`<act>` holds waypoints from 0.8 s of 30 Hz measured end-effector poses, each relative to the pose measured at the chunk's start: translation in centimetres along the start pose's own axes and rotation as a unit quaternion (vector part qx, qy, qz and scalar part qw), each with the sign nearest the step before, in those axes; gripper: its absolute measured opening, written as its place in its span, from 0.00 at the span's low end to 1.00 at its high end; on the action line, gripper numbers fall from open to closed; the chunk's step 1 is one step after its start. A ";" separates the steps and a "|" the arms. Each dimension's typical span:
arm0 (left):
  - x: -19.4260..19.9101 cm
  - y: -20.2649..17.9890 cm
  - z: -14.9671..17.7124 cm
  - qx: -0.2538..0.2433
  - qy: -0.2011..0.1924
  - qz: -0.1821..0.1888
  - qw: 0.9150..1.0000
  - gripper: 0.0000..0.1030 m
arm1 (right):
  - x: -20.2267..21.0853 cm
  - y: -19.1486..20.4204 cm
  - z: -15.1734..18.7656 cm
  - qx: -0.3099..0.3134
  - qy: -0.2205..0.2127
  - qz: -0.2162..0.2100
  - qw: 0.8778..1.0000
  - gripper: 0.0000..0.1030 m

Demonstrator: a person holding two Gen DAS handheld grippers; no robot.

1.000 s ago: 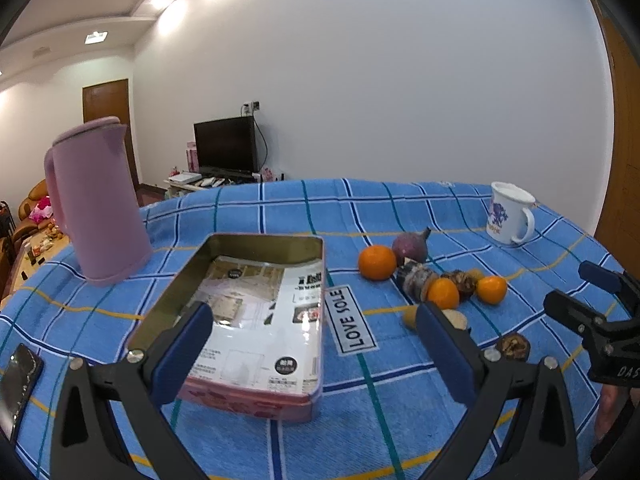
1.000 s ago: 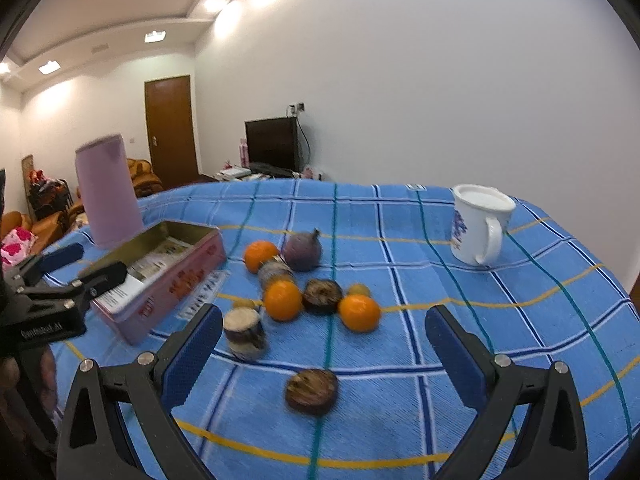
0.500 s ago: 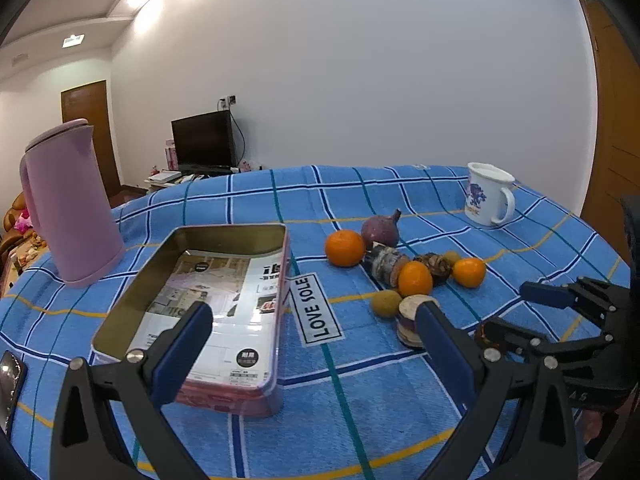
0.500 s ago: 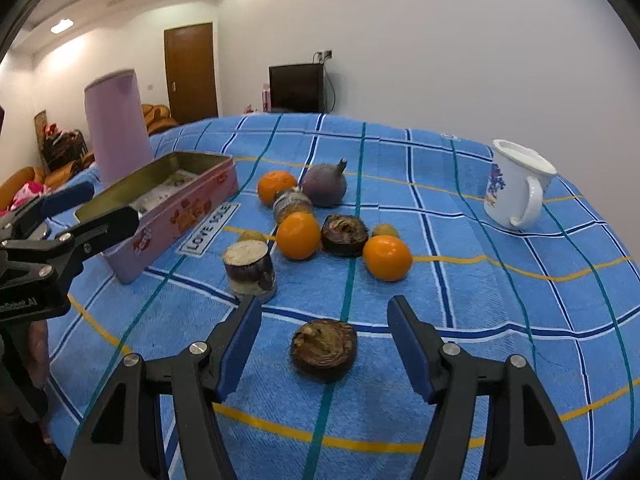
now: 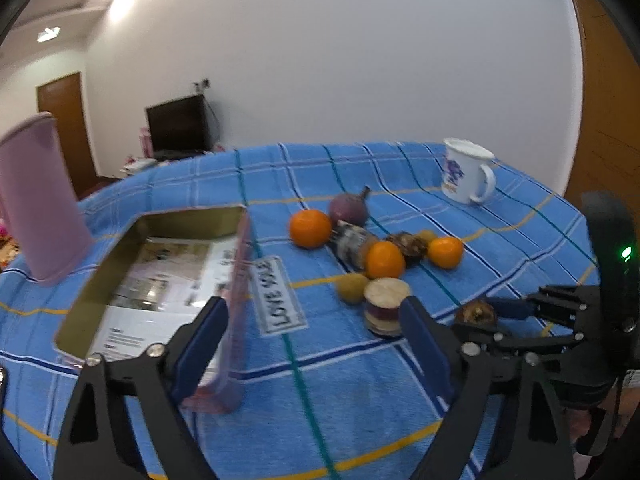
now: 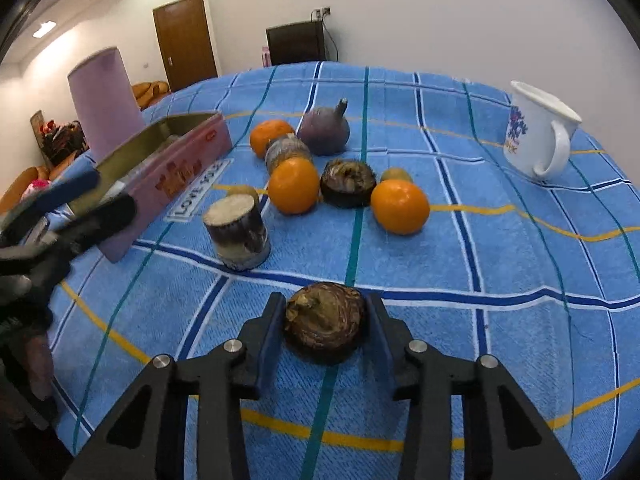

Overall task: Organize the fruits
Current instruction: 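Grasp the brown dried fruit with the right tool while the left tool grasps the round beige cake, then lift the brown fruit with the right tool while the left tool lifts the beige cake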

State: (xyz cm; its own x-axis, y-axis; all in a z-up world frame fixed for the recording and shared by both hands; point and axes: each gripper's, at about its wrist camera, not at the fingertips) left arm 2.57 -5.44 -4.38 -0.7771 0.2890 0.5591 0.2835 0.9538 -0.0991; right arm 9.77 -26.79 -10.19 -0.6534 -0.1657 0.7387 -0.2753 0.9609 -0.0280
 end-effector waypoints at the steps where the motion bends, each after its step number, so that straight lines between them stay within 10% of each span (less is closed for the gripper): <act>1: -0.4 -0.3 0.0 0.000 0.009 0.008 1.000 0.79 | 0.4 -0.1 -0.1 -0.002 -0.009 0.004 1.000 0.41; 24: -7.6 -4.2 -1.4 0.003 0.104 0.092 0.990 0.39 | 1.1 -3.1 -1.2 -0.038 -0.048 0.045 0.997 0.41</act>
State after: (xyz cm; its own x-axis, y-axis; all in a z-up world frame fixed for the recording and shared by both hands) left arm 8.08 -11.72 -7.08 -0.5803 0.4348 0.6886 0.4053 0.8876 -0.2189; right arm 10.72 -29.67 -8.52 -0.7392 -0.0948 0.6668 -0.1605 0.9863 -0.0377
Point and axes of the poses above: each gripper's, at about its wrist camera, not at the fingertips, and x roughly against the way its jaws point, y to its left, z to its underside, and after that the axes turned 8 degrees about z, right-handed
